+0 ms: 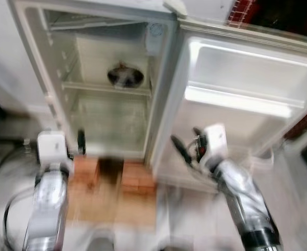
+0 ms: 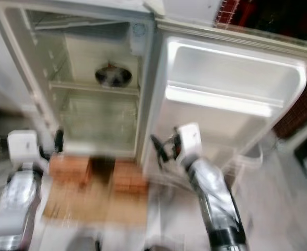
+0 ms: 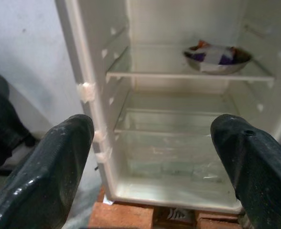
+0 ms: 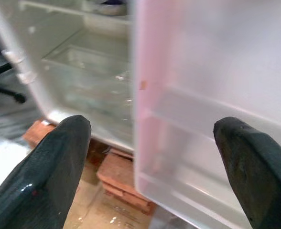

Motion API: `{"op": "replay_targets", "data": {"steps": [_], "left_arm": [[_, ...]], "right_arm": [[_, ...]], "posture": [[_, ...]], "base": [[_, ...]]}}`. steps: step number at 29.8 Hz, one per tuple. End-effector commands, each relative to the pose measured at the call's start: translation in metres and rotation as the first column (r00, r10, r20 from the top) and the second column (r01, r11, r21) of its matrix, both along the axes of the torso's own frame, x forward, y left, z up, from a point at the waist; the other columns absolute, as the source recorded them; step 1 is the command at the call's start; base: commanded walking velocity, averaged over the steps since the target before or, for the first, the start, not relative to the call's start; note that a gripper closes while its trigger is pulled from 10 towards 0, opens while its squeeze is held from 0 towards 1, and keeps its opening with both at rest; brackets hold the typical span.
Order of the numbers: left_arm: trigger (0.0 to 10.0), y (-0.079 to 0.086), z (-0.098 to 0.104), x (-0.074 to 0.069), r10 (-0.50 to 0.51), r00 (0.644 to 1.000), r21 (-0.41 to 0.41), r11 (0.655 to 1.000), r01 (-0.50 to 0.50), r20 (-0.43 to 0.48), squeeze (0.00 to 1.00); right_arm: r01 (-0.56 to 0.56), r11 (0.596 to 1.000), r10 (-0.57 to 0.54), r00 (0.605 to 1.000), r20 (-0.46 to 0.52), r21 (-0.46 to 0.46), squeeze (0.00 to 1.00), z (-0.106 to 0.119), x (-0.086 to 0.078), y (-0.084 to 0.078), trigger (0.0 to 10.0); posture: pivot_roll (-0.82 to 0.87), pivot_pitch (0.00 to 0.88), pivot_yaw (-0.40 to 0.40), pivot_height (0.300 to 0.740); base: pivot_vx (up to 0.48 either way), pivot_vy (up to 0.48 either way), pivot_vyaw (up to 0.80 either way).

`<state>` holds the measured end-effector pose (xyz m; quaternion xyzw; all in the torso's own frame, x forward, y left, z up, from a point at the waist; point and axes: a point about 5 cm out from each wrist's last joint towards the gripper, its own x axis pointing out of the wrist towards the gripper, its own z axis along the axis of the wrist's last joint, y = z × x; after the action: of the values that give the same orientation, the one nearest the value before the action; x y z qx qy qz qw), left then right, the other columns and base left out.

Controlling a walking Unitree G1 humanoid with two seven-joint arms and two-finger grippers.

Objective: Restocking fridge

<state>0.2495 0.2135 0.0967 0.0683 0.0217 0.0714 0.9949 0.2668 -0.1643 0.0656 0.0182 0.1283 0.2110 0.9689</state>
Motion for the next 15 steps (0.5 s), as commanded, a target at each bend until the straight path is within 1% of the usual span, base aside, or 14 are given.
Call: {"op": "replay_targets", "data": {"steps": [1,3,6,11,12,15], "left_arm": [[10.0,-0.001,0.000,-0.001,-0.022,1.000,-0.001,1.000,0.022,0.000,0.00],[10.0,-0.003,0.000,0.001,-0.034,0.999,-0.007,0.999,0.034,0.001,0.00],[10.0,-0.005,0.003,0.006,-0.040,0.999,-0.007,0.999,0.040,0.003,0.00],[10.0,-0.005,0.006,0.007,-0.043,0.999,-0.004,0.999,0.043,0.012,0.00],[10.0,-0.004,0.006,0.005,-0.042,0.999,-0.004,0.999,0.042,0.012,0.00],[10.0,-0.004,0.003,0.002,-0.038,0.999,-0.006,0.999,0.038,0.002,0.00]], "right_arm": [[0.064,0.998,-0.062,0.996,0.065,-0.022,0.00,0.013,0.012,-0.005,10.0],[0.118,0.992,-0.115,0.991,0.067,-0.034,0.00,0.013,0.019,-0.008,10.0],[0.155,0.987,-0.153,0.987,0.037,-0.050,0.00,0.009,0.028,-0.007,10.0],[0.153,0.987,-0.152,0.988,0.027,-0.048,0.00,0.008,0.032,-0.005,10.0],[0.161,0.986,-0.161,0.987,0.020,-0.037,0.00,0.008,0.034,-0.004,10.0],[0.155,0.987,-0.154,0.988,0.016,-0.045,0.00,0.007,0.039,-0.002,10.0]], "posture": [[0.09,0.062,-0.108,0.740],[0.09,0.062,-0.102,0.740],[0.09,0.065,-0.094,0.740],[0.11,0.073,-0.095,0.740],[0.11,0.075,-0.097,0.740],[0.11,0.075,-0.097,0.740]], "base": [[0.000,-0.304,0.00],[0.000,-0.397,0.00],[0.000,-0.445,0.00],[0.000,-0.458,0.00],[0.000,-0.458,0.00],[0.000,-0.458,0.00]]}}
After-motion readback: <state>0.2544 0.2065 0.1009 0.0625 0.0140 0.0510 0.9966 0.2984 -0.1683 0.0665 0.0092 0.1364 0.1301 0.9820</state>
